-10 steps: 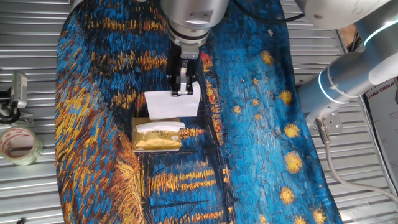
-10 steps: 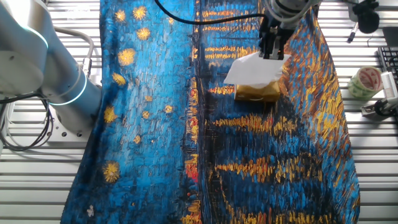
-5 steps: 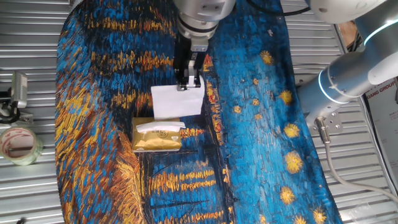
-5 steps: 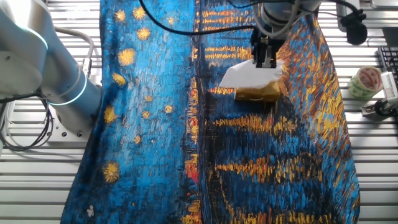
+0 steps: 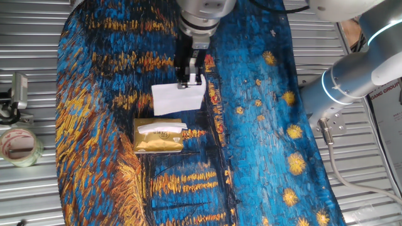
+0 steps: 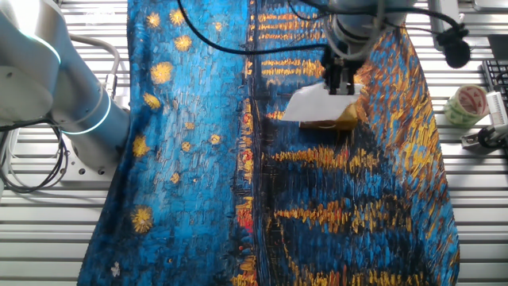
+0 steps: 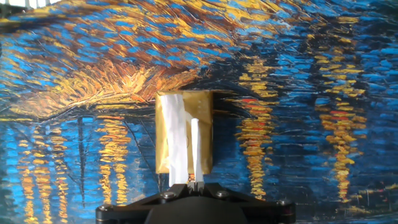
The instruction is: Pull out a napkin
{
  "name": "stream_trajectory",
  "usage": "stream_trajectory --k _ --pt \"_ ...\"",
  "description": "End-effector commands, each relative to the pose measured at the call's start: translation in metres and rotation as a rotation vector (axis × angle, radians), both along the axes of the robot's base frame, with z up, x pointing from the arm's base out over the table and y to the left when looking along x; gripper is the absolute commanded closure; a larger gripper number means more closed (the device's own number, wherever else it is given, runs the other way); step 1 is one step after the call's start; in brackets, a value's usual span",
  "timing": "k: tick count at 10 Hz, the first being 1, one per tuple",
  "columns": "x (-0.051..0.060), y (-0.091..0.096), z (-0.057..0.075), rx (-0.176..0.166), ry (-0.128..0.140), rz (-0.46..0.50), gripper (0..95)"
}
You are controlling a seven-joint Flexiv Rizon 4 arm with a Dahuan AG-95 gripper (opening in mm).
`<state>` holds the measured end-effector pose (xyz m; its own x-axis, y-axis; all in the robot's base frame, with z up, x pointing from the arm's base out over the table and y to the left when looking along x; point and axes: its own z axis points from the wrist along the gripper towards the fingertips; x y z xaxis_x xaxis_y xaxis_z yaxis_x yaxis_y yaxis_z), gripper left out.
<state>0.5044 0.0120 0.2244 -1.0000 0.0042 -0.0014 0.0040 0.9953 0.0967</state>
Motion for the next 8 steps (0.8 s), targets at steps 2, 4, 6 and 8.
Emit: stream_trajectory --k 2,4,6,8 --pt "-0.002 -0.004 -0.006 -0.067 -0.073 0.004 95.0" --pt "-0.002 -0.007 -0.010 -0.079 -0.094 0.006 95.0" --pt "0.002 -0.013 -0.017 -0.068 -0.093 0.013 95.0" --pt "0.004 -0.017 -0.022 -0.063 -0.093 0.021 95.0"
